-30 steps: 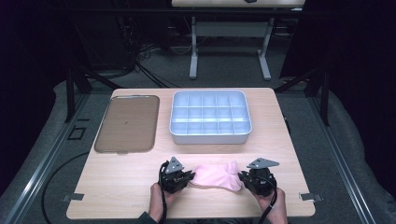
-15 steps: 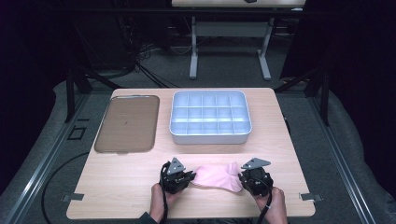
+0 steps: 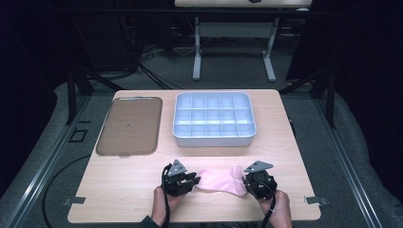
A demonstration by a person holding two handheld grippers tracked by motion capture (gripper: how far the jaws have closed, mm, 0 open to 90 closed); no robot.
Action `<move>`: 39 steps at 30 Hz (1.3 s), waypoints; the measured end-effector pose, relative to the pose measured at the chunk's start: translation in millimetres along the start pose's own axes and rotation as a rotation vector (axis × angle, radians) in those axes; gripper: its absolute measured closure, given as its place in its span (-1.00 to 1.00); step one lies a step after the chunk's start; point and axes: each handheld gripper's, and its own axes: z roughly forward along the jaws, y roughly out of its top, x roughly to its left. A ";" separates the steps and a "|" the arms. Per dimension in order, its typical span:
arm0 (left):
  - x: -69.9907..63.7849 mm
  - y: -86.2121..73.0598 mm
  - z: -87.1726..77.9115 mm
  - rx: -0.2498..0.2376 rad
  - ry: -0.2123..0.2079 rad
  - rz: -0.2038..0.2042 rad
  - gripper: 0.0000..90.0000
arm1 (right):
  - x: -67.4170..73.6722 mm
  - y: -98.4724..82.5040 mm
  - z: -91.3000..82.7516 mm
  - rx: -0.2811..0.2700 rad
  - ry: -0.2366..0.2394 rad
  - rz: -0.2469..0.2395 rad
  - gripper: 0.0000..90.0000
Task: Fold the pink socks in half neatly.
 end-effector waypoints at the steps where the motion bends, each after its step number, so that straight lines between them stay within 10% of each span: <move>1: -0.5 0.1 -1.6 -0.009 -0.001 0.002 0.35 | -0.4 -0.7 0.1 -0.008 -0.001 0.000 0.79; 9: -14.3 9.4 -12.7 -0.051 0.018 0.036 0.02 | -1.1 -2.7 -0.8 -0.024 0.004 0.004 0.78; 18: -38.3 25.8 9.2 -0.007 -0.046 0.130 0.51 | -2.0 -4.4 -2.6 -0.042 0.010 0.023 0.78; 28: -47.6 23.9 40.5 0.086 -0.053 0.113 0.85 | 0.1 -3.0 -5.2 -0.088 0.066 0.027 0.78; 39: -45.3 21.4 43.5 0.084 -0.063 0.107 0.92 | 5.1 6.7 -14.0 -0.201 0.152 0.030 0.78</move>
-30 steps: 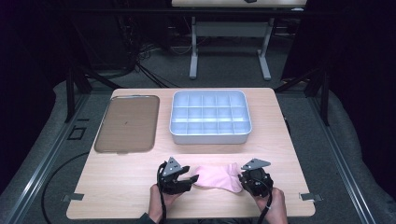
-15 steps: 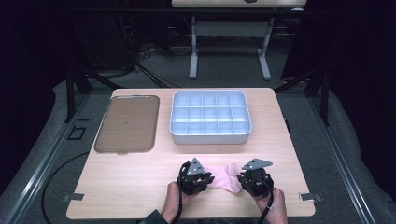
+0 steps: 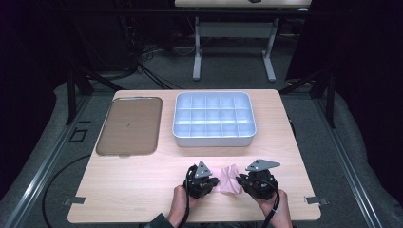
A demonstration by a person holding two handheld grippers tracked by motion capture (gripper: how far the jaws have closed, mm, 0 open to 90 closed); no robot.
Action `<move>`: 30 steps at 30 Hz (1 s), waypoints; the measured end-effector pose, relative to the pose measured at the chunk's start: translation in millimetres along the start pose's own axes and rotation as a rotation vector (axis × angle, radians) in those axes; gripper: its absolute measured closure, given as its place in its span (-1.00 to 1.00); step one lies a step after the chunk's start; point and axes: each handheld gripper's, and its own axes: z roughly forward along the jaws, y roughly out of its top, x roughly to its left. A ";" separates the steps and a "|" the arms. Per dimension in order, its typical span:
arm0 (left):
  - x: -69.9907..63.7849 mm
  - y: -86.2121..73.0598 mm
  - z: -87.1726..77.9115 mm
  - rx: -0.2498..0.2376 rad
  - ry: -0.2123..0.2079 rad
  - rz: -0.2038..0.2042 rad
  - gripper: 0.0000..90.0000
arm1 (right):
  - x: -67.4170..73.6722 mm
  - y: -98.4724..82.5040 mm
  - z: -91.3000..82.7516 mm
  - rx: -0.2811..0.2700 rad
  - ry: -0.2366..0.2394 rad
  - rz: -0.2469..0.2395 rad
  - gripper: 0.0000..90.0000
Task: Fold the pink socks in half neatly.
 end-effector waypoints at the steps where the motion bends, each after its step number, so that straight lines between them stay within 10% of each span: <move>1: 0.0 -0.2 0.0 -0.001 -0.001 -0.001 0.92 | 1.0 1.5 0.3 -0.006 0.006 0.001 0.78; 10: 1.9 1.4 -14.7 -0.052 0.001 0.004 0.81 | 2.9 8.2 0.9 -0.015 -0.002 -0.013 0.78; 19: 34.2 -12.3 -58.1 -0.121 0.173 -0.118 0.16 | 1.6 10.3 -3.8 -0.012 -0.016 -0.018 0.77; 25: 46.7 -22.2 -49.8 -0.056 0.150 -0.168 0.08 | 2.4 11.5 -2.6 -0.001 -0.023 -0.023 0.77; 30: 46.1 -23.7 -40.9 -0.036 0.088 -0.151 0.41 | 3.9 13.0 -2.7 0.002 -0.021 -0.031 0.77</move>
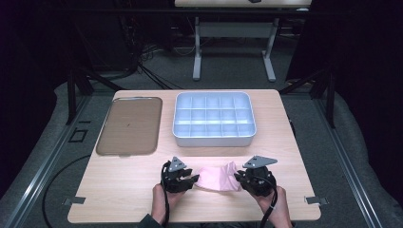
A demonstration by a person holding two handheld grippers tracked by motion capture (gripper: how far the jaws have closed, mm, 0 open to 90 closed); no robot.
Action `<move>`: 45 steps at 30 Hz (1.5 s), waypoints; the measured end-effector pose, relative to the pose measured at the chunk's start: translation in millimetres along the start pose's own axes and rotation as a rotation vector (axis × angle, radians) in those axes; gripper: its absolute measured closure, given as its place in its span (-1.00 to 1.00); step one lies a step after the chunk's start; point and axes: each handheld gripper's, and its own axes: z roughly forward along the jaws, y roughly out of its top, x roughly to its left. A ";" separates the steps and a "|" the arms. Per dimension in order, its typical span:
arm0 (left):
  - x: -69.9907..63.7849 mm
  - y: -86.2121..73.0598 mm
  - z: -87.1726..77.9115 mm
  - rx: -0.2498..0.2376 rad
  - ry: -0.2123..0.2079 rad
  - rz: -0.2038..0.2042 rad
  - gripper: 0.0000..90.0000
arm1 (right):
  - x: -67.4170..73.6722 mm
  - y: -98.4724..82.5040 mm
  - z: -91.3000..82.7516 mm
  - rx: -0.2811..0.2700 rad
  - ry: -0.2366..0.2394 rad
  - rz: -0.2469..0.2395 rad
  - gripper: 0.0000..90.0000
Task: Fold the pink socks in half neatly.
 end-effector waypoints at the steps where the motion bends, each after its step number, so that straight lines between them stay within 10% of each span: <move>1: -0.2 -0.4 1.3 0.006 -0.012 -0.003 0.54 | 0.2 1.0 -0.9 0.010 -0.001 -0.006 0.77; 10: -1.5 -2.3 3.5 0.002 -0.025 0.017 0.84 | 6.6 7.7 1.6 0.011 0.014 -0.021 0.77; 45: -1.4 -3.1 3.6 0.006 -0.039 0.009 0.81 | 57.7 47.4 71.1 0.100 0.075 -0.143 0.76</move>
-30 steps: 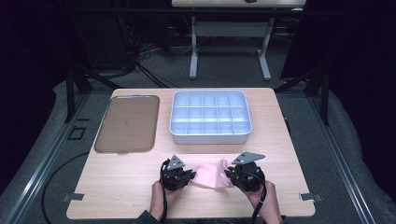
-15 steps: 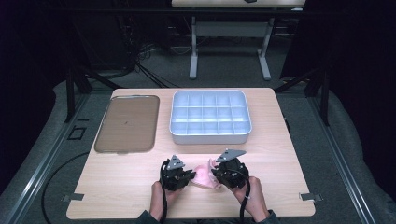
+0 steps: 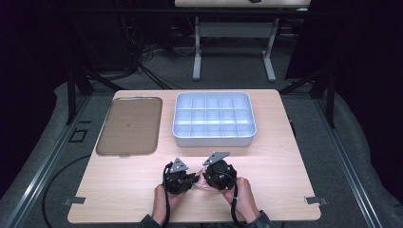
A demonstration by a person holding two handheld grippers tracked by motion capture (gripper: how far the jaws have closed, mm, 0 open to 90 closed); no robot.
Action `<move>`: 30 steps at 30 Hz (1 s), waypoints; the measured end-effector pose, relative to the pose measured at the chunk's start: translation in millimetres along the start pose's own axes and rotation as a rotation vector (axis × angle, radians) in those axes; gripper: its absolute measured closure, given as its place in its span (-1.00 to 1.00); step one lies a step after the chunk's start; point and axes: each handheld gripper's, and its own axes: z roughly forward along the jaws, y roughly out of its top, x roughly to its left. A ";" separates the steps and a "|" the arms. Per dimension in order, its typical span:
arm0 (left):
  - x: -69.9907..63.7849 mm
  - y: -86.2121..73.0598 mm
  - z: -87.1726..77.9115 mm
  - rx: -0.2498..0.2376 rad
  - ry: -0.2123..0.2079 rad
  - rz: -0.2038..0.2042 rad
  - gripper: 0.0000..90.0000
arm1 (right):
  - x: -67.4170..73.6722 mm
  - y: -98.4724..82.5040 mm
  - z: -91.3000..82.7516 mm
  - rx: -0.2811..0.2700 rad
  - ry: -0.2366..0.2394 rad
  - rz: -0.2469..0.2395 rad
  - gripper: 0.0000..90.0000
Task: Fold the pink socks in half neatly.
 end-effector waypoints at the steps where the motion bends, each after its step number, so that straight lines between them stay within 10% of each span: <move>1: 0.0 0.0 0.0 0.000 -0.001 -0.002 0.81 | 0.4 0.8 2.8 0.000 0.002 -0.001 0.76; 7: 0.1 0.0 -0.1 0.000 0.002 0.005 0.81 | 1.8 3.6 9.9 -0.023 0.052 0.002 0.56; 14: 0.0 0.0 -0.1 0.000 0.002 0.005 0.81 | -13.1 -11.4 -25.8 -0.153 0.063 0.070 0.35; 30: -1.0 -0.5 -0.5 0.002 0.004 0.018 0.83 | 6.5 -19.3 6.6 -0.010 0.080 0.027 0.25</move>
